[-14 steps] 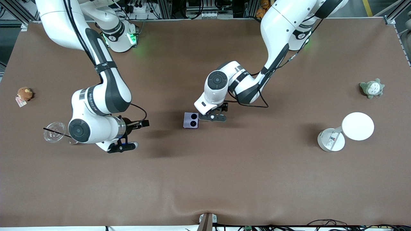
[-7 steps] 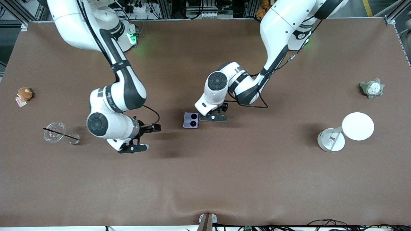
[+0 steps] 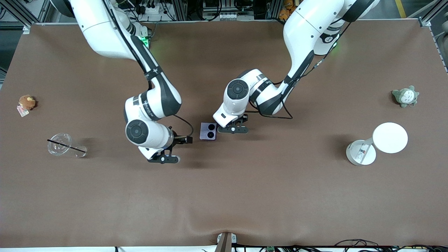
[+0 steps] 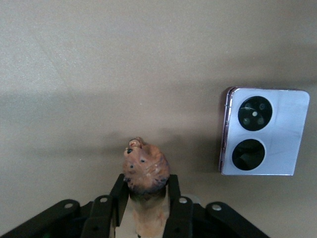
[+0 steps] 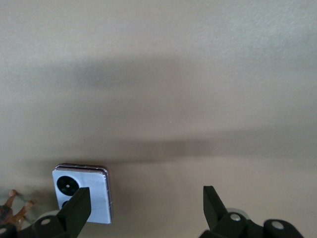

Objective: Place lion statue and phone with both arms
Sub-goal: 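Lower and close the left gripper on the lion while the right grasps the phone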

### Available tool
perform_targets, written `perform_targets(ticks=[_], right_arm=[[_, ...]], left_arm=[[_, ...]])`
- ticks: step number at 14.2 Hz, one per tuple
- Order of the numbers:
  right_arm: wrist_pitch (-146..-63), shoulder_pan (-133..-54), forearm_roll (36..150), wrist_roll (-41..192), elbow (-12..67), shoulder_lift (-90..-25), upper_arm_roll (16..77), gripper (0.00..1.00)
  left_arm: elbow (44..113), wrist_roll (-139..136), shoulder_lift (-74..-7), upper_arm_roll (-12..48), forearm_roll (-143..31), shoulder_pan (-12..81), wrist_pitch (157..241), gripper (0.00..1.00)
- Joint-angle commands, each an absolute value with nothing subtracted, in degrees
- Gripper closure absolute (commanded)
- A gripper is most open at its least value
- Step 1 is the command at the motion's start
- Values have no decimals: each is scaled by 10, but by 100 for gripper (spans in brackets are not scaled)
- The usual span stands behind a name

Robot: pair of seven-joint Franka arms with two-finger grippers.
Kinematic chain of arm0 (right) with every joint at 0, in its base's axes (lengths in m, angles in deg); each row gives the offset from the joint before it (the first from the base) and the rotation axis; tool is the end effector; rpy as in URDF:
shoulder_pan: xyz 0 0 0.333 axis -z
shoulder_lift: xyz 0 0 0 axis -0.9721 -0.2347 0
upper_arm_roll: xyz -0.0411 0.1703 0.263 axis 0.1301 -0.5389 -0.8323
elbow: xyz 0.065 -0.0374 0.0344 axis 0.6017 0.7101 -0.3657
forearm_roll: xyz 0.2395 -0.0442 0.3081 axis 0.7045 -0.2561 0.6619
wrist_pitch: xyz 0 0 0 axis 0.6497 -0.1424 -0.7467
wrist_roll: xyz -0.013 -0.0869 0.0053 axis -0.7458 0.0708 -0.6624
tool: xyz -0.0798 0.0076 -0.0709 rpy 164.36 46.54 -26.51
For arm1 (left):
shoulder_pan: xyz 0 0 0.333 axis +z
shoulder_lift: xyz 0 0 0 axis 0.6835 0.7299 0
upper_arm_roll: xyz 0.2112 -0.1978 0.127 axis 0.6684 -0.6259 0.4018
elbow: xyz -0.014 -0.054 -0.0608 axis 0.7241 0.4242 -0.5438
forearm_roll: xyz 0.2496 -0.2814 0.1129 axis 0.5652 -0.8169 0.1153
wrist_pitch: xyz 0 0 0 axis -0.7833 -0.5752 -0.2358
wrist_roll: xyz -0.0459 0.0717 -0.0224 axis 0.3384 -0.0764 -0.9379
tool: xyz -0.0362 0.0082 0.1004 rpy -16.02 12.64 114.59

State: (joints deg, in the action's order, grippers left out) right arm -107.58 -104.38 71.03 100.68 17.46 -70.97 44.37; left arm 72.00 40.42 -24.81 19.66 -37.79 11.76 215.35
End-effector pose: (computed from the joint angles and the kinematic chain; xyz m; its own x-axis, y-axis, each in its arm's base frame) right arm 0.6184 0.3075 0.2591 0.9799 -0.0431 -0.1947 -0.0676 -0.9903 -0.1214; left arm 0.4844 -0.4973 0.2154 0.9988 -0.0317 -0.0378 -0.0290 -0.9971 0.0701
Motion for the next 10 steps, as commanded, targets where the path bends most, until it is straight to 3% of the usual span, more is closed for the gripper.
perform_targets(ticks=[1,7,10], right_arm=[[-1074,-1047,709,1022,171,-712,449,0],[-1103,-1100,707,1087,171,-724,451,0],[-1114,-1122,645,1105,172,-731,451,0]], left_arm=[[721,421,-252,209,-356,116,2159,100],[727,397,-290,211,-334,160,2125,100],[740,311,-308,209,-315,204,2125,100]])
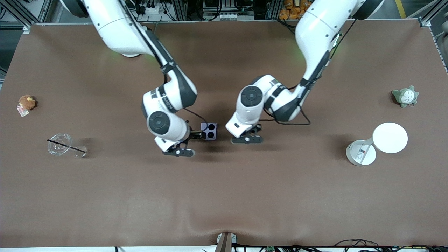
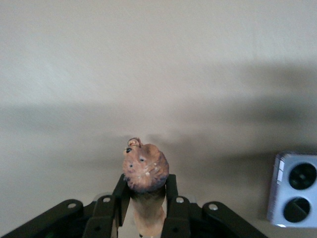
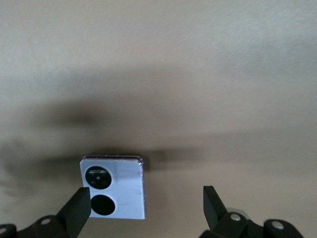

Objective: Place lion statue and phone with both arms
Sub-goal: 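Lower and close the left gripper on the lion while the right grasps the phone, then carry the lion toward the white lamp while the right gripper carries the phone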

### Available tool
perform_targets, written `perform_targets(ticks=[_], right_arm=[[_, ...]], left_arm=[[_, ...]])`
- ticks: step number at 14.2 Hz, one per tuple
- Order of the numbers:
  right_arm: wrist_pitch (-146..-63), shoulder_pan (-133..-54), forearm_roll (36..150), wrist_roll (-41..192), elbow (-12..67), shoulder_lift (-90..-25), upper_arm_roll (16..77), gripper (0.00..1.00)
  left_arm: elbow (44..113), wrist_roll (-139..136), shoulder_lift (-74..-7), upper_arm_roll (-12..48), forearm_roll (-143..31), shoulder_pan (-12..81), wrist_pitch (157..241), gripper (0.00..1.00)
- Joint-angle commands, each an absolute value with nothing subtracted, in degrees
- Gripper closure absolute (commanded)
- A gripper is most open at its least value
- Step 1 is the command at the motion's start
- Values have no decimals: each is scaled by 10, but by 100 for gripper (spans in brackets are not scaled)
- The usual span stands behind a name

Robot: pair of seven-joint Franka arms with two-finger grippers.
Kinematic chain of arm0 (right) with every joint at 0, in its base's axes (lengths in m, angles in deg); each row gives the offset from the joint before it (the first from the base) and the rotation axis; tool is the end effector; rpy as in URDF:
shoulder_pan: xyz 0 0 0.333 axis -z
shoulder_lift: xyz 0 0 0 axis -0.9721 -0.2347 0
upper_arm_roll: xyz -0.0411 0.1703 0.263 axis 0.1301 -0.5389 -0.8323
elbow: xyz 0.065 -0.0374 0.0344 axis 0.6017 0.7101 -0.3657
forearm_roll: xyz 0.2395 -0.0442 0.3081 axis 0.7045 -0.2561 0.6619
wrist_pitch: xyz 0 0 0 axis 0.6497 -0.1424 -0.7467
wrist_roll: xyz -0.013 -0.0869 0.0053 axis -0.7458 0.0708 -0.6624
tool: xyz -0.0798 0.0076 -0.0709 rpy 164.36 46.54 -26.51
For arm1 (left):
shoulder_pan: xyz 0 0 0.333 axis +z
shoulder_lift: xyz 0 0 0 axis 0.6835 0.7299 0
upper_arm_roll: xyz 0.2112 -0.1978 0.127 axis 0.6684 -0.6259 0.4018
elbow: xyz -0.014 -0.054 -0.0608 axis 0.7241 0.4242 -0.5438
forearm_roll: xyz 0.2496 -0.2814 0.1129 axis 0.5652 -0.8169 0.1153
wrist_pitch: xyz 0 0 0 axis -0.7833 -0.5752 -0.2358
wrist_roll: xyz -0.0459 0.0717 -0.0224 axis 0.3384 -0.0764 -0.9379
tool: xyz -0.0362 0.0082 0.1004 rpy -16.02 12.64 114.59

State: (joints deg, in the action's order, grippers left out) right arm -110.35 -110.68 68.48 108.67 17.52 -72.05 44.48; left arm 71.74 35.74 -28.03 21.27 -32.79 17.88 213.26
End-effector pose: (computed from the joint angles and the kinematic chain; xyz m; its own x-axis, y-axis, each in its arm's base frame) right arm 0.5864 0.3712 0.2488 0.9847 -0.0615 -0.1629 -0.0742 -0.9946 -0.0731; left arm 0.5497 -0.4286 0.2491 0.9978 -0.0422 0.0509 -0.0428 -0.9990 0.0098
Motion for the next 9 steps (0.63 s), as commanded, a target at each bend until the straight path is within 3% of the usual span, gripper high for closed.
perform_targets(ticks=[1,9], right_arm=[[-1120,-1125,632,1106,172,-733,451,0],[-1181,-1170,630,1186,171,-771,451,0]], left_arm=[[743,286,-310,208,-314,218,2125,100],[775,58,-333,204,-314,349,2127,100]])
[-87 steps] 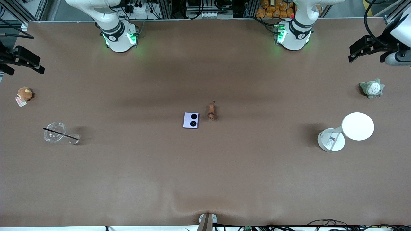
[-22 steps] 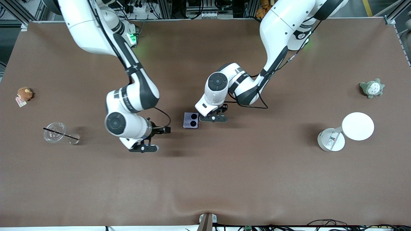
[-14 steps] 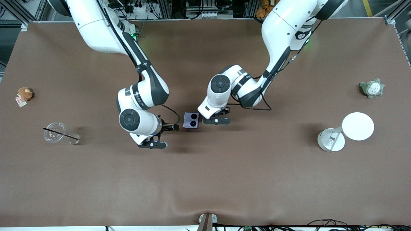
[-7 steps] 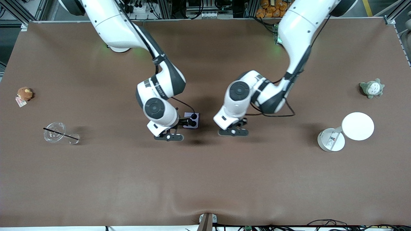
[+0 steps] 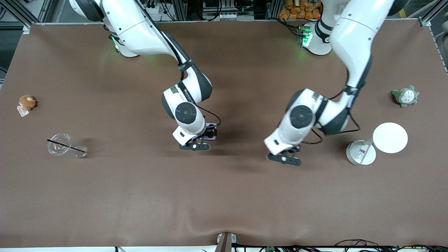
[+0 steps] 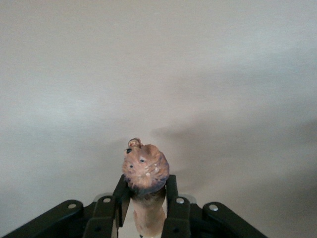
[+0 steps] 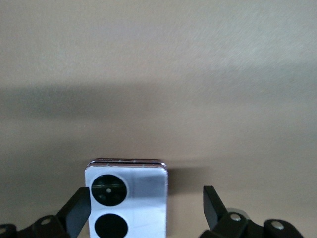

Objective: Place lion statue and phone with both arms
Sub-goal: 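Carry the lion toward the white lamp while the right gripper carries the phone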

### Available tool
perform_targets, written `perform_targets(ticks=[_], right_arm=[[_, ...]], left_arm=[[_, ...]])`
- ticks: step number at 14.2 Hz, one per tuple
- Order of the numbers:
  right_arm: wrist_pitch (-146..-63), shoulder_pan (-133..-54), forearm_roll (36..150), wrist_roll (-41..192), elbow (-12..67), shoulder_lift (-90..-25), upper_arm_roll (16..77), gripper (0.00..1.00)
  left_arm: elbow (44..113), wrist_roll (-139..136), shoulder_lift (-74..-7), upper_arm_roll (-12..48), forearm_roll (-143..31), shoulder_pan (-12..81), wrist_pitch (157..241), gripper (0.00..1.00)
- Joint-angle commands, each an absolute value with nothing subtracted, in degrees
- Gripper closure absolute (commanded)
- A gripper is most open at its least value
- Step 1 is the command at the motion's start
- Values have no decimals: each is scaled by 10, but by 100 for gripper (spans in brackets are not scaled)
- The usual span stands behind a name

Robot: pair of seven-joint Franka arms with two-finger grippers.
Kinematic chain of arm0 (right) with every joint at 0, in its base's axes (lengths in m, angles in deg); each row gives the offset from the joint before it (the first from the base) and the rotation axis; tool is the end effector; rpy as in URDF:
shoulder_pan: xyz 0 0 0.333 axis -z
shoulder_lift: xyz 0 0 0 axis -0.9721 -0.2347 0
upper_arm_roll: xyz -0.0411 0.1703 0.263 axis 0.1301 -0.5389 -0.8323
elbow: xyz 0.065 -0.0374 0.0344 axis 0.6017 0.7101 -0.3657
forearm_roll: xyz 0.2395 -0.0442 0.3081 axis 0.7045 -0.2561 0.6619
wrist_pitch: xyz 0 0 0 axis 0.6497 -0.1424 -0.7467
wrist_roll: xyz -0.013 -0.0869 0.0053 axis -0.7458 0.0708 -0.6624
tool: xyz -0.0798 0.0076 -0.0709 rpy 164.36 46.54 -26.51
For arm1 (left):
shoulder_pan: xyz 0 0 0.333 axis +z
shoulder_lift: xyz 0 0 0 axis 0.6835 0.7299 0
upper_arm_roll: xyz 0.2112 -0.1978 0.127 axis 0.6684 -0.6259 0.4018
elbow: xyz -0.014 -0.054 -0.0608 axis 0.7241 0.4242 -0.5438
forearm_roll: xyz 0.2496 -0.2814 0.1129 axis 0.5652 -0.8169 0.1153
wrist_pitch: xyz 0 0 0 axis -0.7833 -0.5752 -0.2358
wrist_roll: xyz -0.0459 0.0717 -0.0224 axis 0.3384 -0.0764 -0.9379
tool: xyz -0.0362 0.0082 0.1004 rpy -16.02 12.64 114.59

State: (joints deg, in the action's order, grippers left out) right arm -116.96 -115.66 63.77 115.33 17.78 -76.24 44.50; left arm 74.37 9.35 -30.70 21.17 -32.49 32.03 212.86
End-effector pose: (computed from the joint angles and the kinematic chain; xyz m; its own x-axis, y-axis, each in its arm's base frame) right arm 0.5585 0.4179 0.2047 0.9940 -0.0581 -0.0924 -0.0599 -0.9981 -0.0166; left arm 0.6272 -0.2801 0.2601 0.9630 -0.2654 0.0461 -0.2643 -0.9640 -0.0285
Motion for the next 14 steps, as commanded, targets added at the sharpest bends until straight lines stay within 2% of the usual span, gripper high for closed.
perform_targets(ticks=[1,5,14], right_arm=[[-1195,-1173,630,1193,171,-777,451,0],[-1227,-1175,630,1193,171,-795,451,0],[-1227,-1184,629,1193,179,-796,451,0]], left_arm=[[781,29,-333,204,-314,367,2128,100],[792,-31,-333,204,-314,413,2129,100],[811,-85,-329,205,-300,488,2129,100]])
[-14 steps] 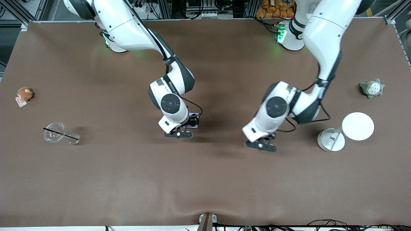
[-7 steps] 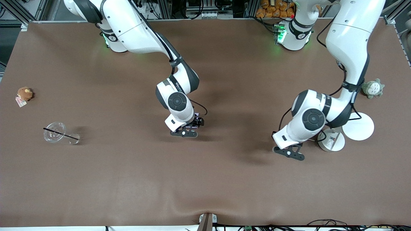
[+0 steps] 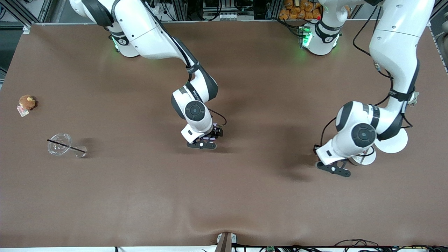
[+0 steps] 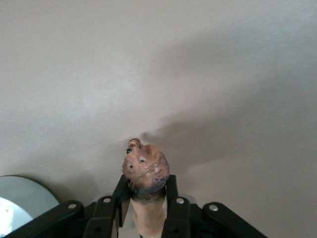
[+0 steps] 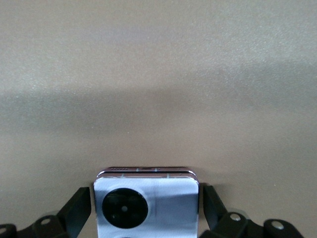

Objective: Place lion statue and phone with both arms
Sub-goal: 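Carry the lion toward the white lamp while the right gripper carries the phone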

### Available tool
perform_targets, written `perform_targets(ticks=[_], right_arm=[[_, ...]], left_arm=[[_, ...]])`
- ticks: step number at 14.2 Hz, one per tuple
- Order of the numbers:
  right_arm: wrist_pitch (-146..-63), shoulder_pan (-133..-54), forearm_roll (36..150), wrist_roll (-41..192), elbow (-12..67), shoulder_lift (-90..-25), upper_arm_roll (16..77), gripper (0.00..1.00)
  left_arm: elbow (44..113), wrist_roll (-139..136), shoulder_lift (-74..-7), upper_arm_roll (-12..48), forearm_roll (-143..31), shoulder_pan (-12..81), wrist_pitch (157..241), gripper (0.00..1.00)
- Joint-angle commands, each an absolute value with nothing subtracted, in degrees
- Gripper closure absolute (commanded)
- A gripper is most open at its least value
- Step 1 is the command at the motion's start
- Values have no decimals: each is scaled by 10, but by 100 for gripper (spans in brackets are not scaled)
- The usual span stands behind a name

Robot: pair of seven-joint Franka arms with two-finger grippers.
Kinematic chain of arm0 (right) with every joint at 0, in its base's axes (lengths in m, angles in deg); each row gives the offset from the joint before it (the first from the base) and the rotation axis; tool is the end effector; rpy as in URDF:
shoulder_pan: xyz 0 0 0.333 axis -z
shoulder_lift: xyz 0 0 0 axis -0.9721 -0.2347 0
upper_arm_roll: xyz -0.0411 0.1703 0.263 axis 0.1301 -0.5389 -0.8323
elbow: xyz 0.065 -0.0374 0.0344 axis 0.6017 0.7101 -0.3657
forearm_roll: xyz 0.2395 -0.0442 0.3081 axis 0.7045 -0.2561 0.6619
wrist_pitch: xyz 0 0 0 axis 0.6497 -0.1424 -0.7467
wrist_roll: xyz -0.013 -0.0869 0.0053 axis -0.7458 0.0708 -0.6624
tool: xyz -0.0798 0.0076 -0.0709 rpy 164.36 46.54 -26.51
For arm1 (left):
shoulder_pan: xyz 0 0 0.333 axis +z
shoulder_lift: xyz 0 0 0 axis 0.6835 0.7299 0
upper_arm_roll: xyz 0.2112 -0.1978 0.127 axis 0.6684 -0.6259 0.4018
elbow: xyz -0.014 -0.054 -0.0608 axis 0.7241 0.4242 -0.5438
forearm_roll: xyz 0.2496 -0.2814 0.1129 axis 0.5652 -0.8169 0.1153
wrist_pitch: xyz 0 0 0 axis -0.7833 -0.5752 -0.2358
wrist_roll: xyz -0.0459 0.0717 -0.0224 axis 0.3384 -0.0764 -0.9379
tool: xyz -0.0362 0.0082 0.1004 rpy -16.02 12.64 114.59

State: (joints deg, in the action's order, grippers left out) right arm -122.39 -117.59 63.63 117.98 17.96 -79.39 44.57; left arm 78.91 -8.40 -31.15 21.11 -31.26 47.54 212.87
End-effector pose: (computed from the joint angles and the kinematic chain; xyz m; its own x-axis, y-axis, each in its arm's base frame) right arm 0.5469 0.4354 0.1729 0.9955 -0.0750 -0.0573 -0.0767 -0.9967 -0.0269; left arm 0.6556 -0.1041 0.2318 0.9438 -0.3288 -0.0349 -0.3301 -0.9428 -0.0459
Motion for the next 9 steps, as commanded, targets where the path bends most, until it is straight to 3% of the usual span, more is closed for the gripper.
perform_targets(ticks=[1,2,3,6,9], right_arm=[[-1227,-1184,628,1193,179,-796,451,36],[-1229,-1184,623,1192,179,-796,451,88],[-1229,-1183,620,1192,179,-796,451,100],[-1224,-1158,620,1186,176,-788,454,100],[-1181,-1126,618,1184,184,-730,483,100]], left_arm=[[816,-85,-329,204,-300,495,2129,100],[818,-86,-329,204,-300,500,2129,100],[819,-90,-328,205,-300,505,2129,100],[819,-105,-324,205,-300,515,2131,100],[819,-106,-322,205,-300,515,2133,100]])
